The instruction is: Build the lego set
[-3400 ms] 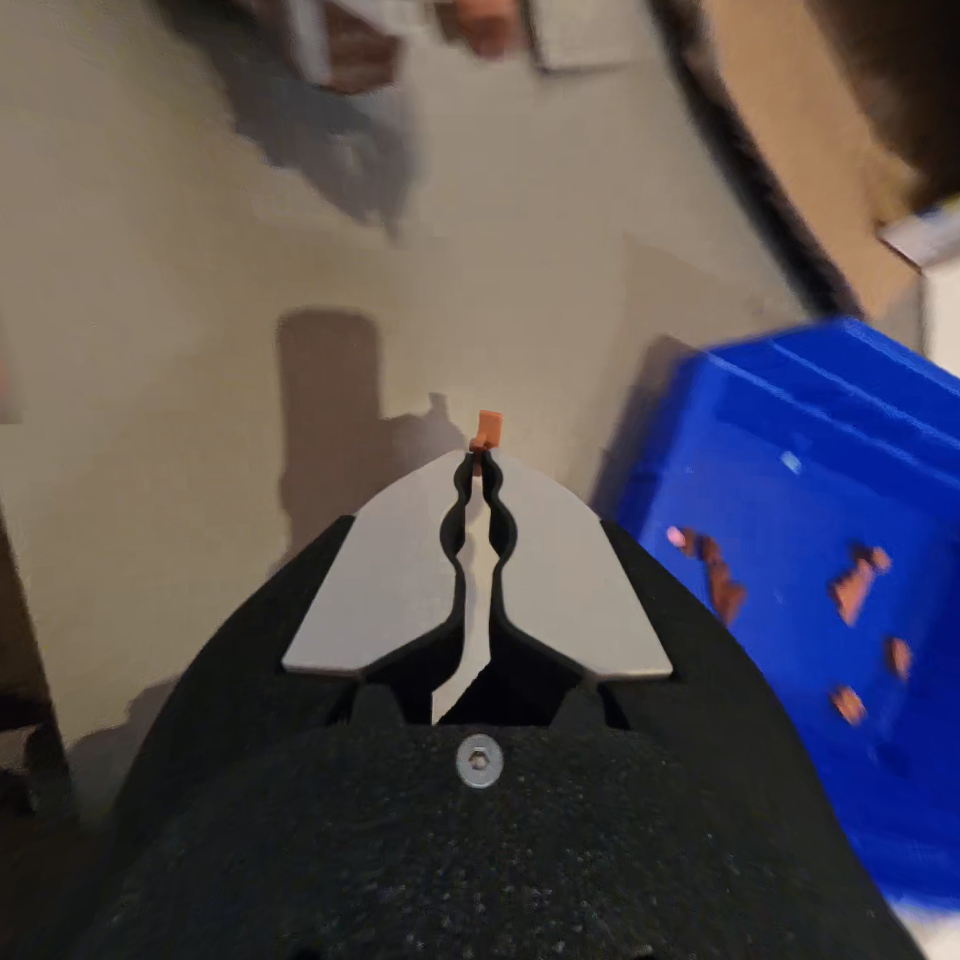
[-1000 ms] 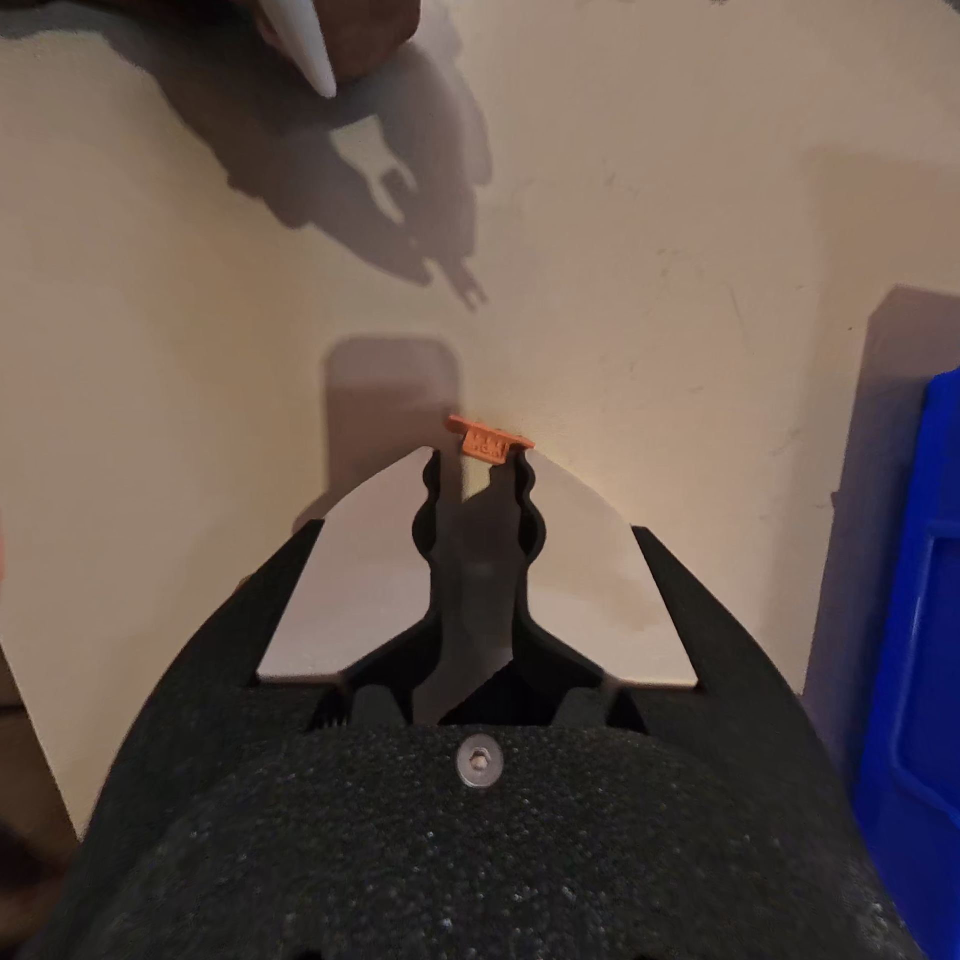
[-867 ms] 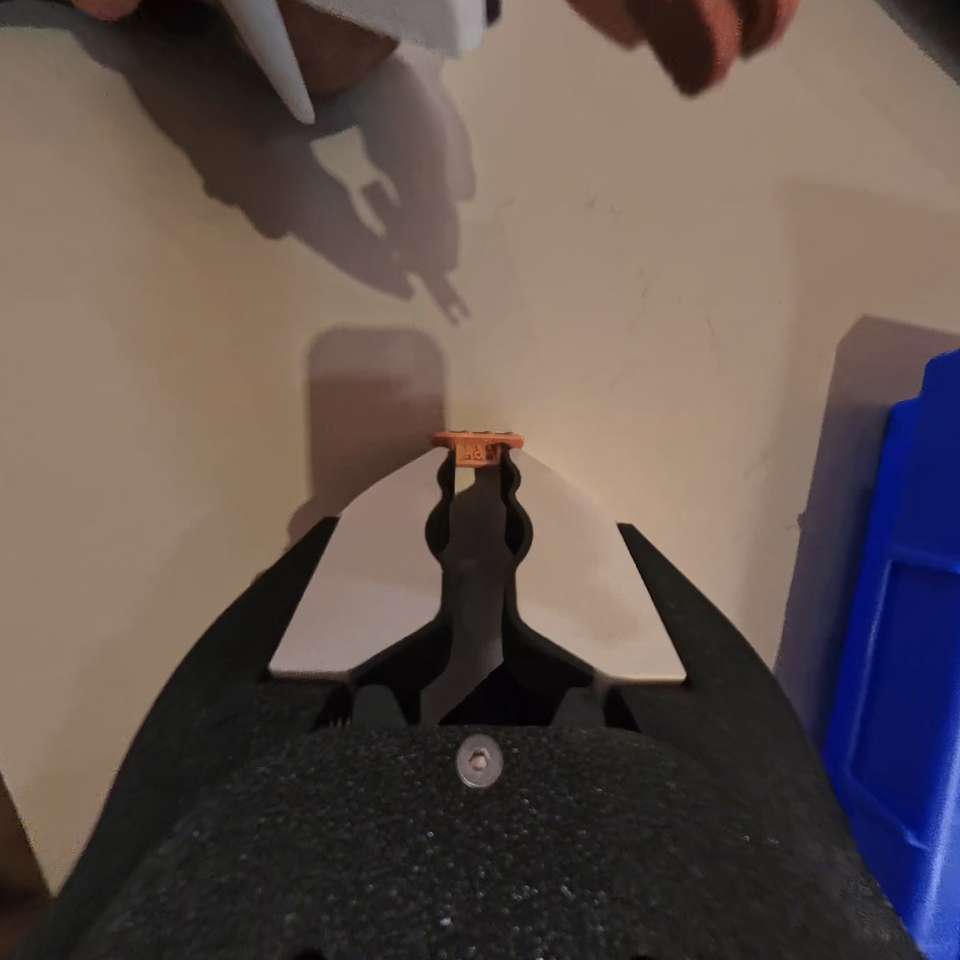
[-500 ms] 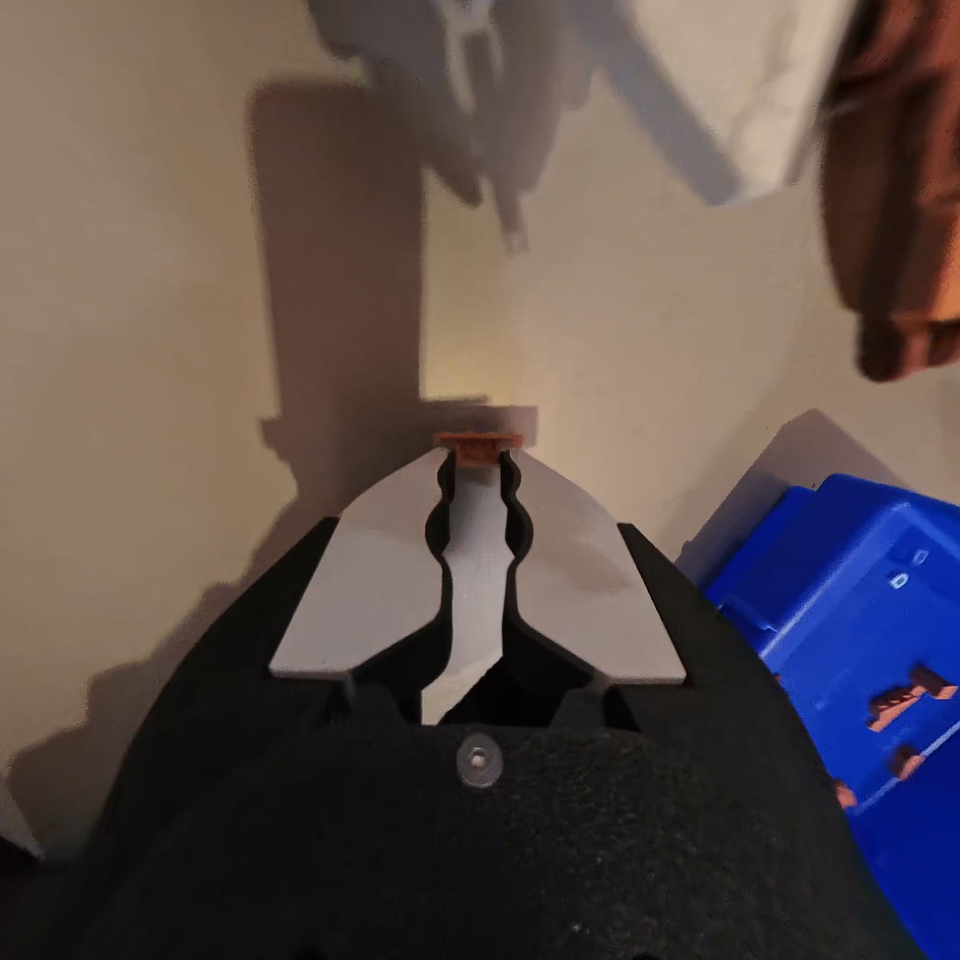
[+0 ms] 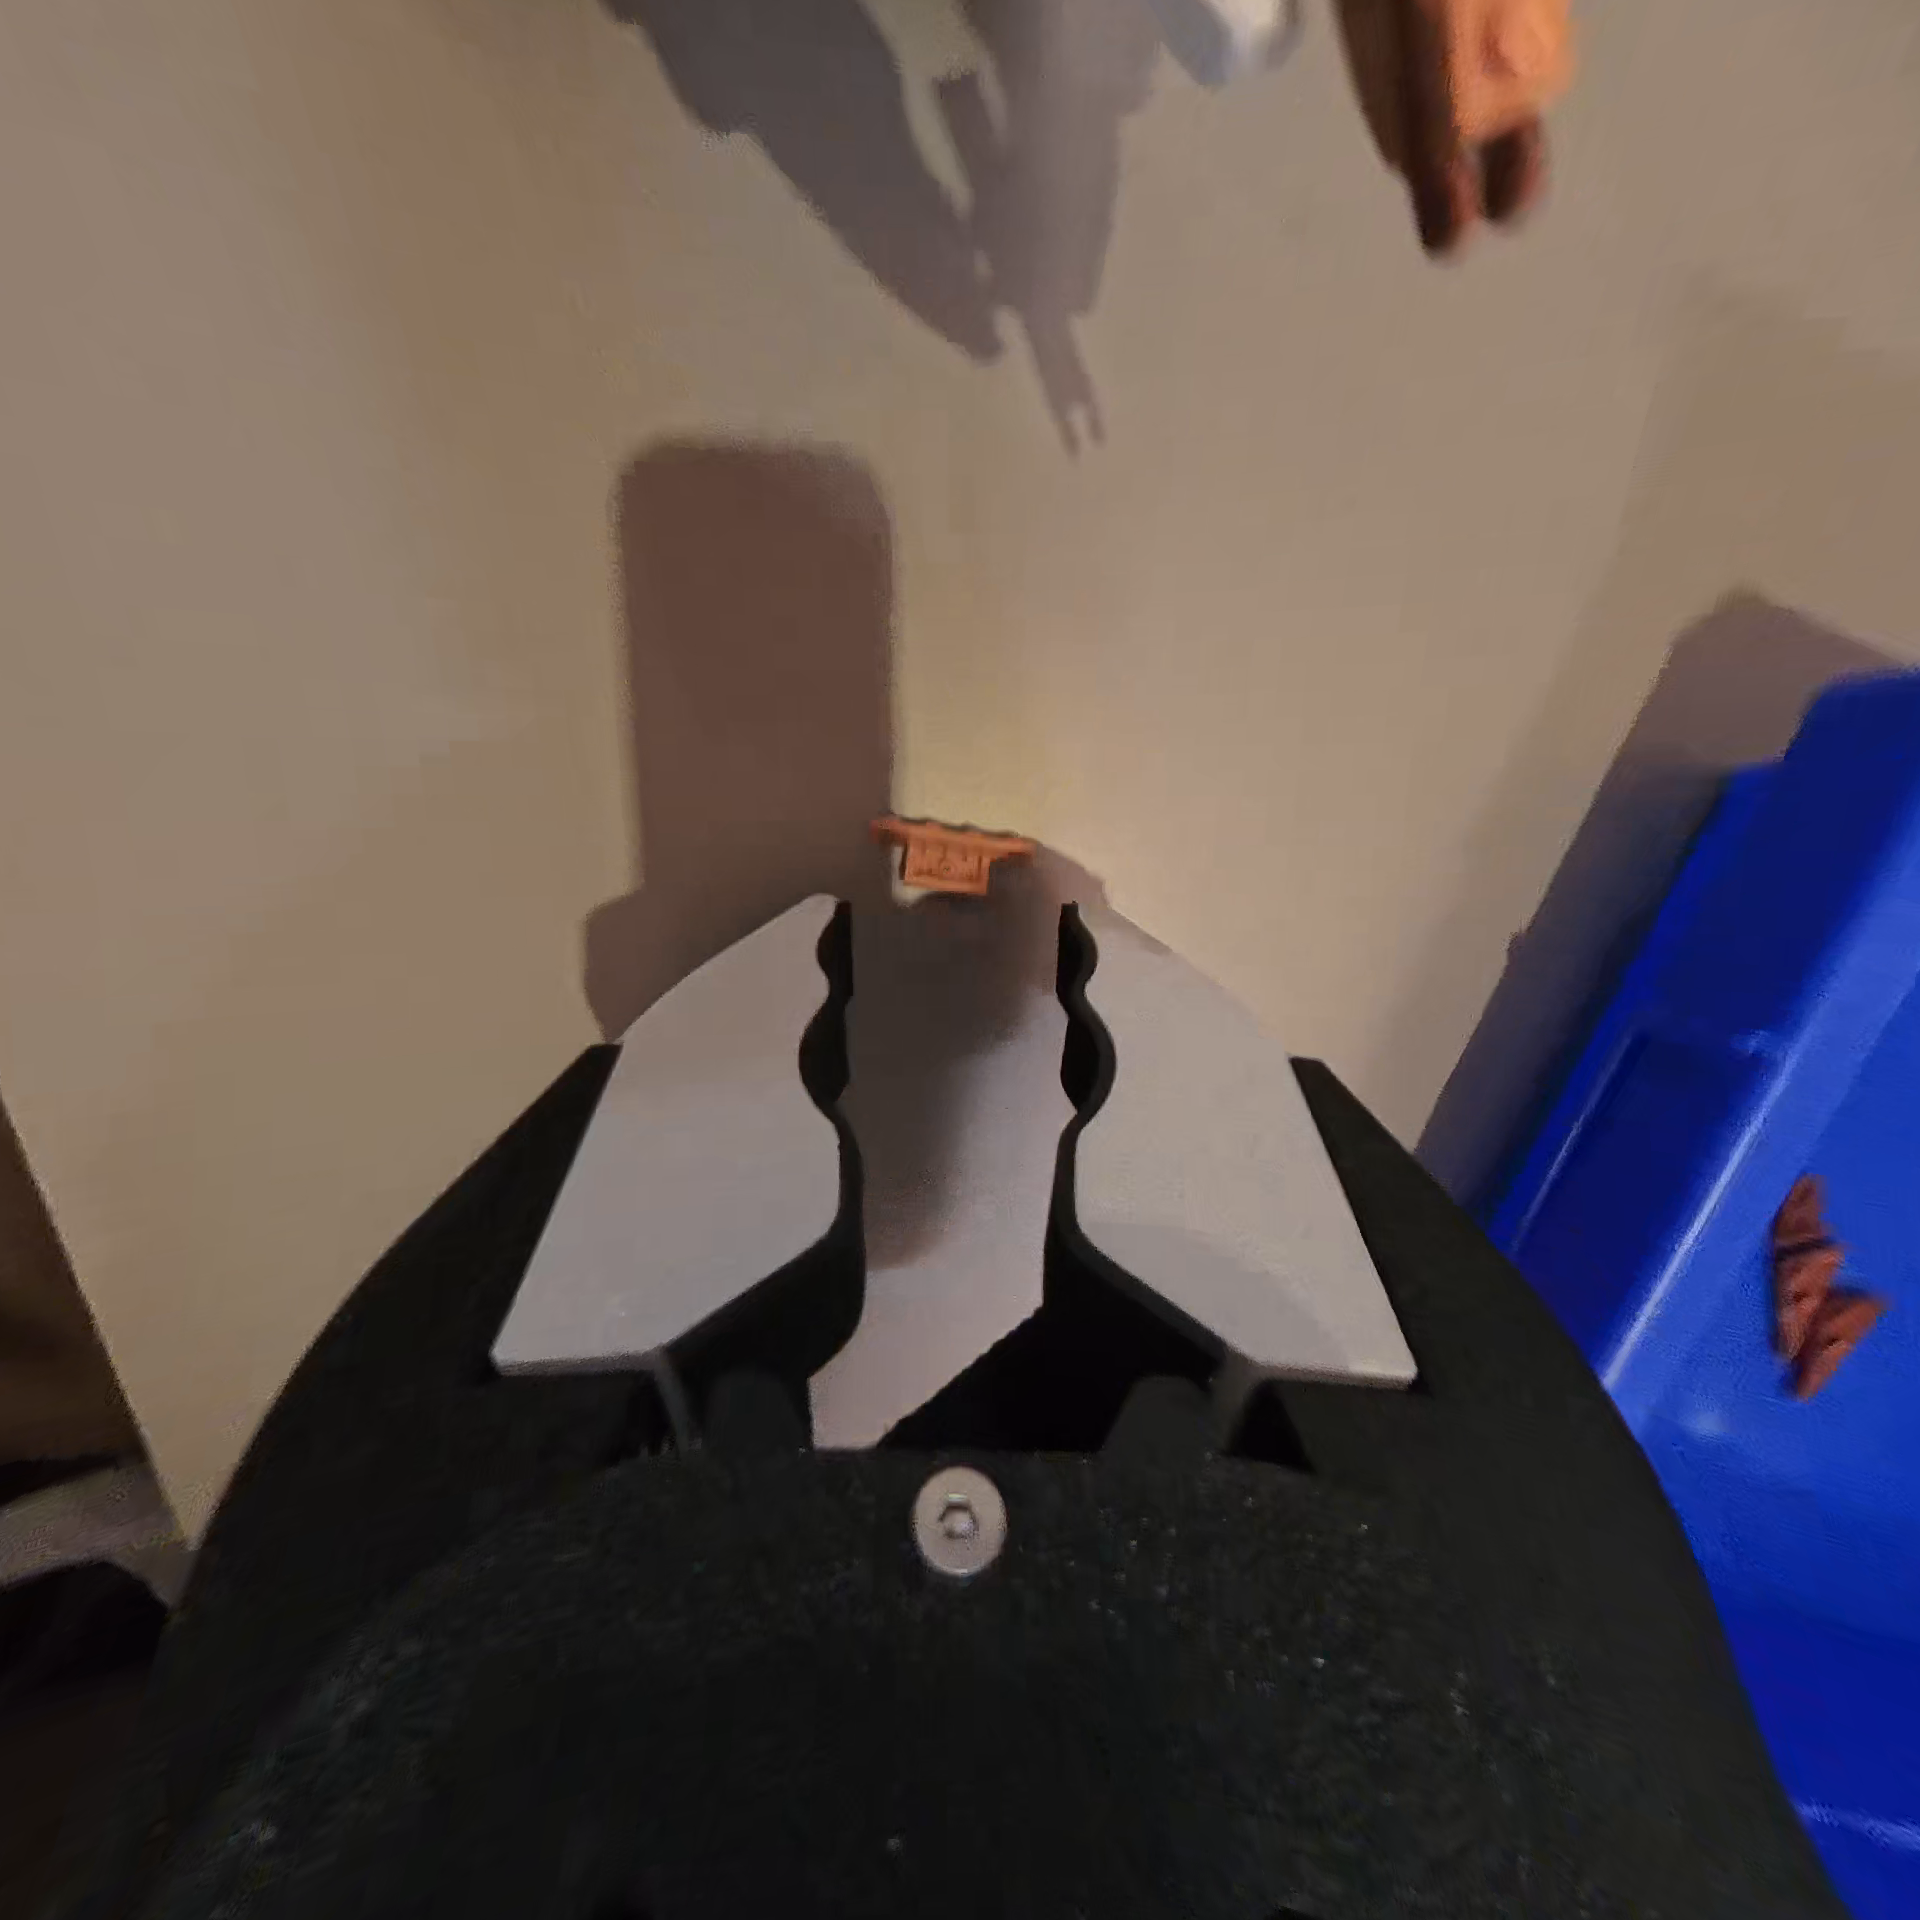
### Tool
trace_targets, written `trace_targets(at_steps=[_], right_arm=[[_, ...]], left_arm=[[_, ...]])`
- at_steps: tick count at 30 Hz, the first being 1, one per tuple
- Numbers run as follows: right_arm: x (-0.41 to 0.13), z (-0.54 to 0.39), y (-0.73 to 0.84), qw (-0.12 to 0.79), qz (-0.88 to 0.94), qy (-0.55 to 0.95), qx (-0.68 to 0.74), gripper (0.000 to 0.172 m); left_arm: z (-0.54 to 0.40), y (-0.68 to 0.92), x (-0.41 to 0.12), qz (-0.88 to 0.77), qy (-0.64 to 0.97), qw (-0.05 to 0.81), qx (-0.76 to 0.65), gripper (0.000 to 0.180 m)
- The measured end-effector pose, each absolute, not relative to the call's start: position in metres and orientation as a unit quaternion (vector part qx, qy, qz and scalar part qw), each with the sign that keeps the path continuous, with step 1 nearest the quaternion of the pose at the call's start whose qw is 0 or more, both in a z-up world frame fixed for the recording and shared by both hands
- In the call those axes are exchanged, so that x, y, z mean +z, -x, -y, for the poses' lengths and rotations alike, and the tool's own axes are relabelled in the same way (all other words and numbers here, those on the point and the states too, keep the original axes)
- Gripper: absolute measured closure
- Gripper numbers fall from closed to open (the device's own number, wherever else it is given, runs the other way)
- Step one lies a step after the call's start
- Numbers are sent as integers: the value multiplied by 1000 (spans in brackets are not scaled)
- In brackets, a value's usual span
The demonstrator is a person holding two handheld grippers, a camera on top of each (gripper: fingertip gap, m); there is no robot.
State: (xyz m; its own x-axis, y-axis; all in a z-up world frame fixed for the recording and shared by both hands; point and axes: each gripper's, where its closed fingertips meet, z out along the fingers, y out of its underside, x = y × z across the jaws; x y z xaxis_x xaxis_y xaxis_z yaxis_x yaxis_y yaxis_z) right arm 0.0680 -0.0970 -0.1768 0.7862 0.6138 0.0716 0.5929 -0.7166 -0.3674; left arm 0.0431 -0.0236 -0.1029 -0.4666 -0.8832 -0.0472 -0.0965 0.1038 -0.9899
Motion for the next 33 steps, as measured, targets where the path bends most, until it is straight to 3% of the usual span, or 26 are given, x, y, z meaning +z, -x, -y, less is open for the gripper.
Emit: trace_targets(at_steps=[1,9,18,24,33], right_arm=[[-175,100,-69,206,297,932,34,135],[-188,102,-65,278,137,948,76,140],[-190,81,-64,289,120,947,73,147],[-188,69,-58,287,179,940,53,148],[-165,56,-66,318,400,849,-136,148]], left_arm=[[24,-43,-103,-653,375,355,-554,169],[26,-43,-104,-659,369,361,-547,169],[33,-41,-110,-680,360,342,-540,169],[36,-38,-116,-698,357,326,-528,169],[34,-36,-121,-709,363,310,-519,169]])
